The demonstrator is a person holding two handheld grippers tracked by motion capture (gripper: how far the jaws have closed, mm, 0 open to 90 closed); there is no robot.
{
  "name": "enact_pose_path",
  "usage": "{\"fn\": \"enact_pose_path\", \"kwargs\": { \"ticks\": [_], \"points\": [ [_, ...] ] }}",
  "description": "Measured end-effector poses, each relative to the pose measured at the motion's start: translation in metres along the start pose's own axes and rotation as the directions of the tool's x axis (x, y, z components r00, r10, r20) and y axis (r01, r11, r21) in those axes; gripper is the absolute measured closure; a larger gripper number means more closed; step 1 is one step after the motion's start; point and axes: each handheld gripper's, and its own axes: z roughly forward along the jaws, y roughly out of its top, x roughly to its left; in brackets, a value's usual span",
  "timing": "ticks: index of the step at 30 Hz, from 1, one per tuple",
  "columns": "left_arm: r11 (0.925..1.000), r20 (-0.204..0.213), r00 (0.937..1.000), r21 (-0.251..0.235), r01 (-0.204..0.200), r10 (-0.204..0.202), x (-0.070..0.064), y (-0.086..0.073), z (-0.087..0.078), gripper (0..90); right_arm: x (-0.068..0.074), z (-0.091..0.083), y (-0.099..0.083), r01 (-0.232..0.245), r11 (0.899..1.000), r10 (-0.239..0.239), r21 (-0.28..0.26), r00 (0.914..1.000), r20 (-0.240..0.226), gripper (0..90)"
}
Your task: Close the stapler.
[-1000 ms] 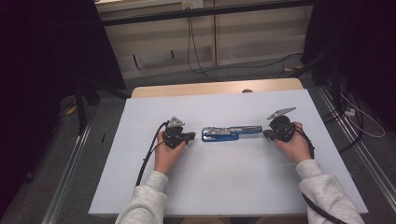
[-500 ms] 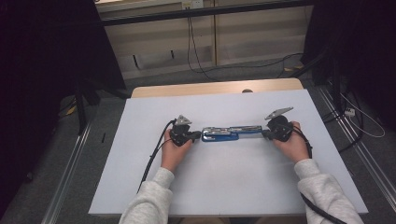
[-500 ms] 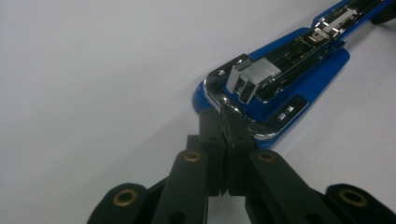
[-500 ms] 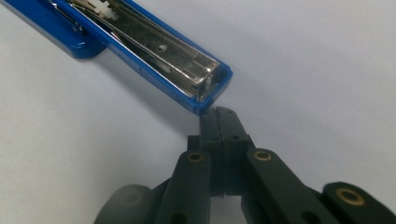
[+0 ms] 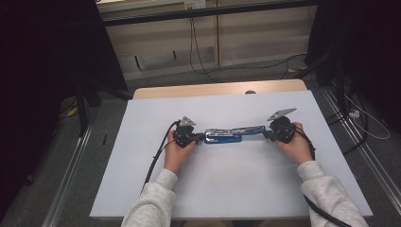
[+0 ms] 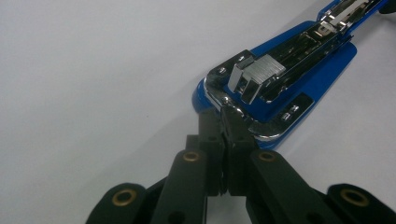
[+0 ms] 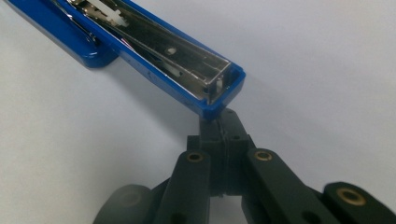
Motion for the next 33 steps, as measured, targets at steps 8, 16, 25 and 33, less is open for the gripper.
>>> {"fn": "enact_pose_path", "kwargs": {
  "ticks": [8, 16, 25, 33],
  "points": [
    [1.0, 0.002, 1.0, 0.0, 0.007, -0.007, 0.0, 0.0, 0.0, 87.3, 0.0, 0.0, 0.003, 0.008, 1.0, -0.008, -0.013, 0.9999, -0.007, 89.1],
    [1.0, -0.006, 1.0, -0.001, 0.006, -0.006, 0.0, 0.0, 0.0, 86.0, 0.002, -0.002, 0.007, 0.018, 0.999, -0.018, -0.036, 0.9998, -0.011, 88.8],
    [0.9985, -0.062, 0.9968, -0.024, 0.049, -0.051, 0.004, -0.001, -0.005, 61.9, 0.004, -0.004, 0.005, -0.007, 0.998, 0.005, -0.063, 0.9992, -0.04, 76.7],
    [0.9924, -0.052, 0.9937, -0.077, 0.096, -0.1, 0.01, 0.0, -0.025, 36.2, 0.01, -0.003, 0.006, -0.044, 0.995, 0.037, -0.087, 0.9965, -0.075, 56.8]
  ]
}}
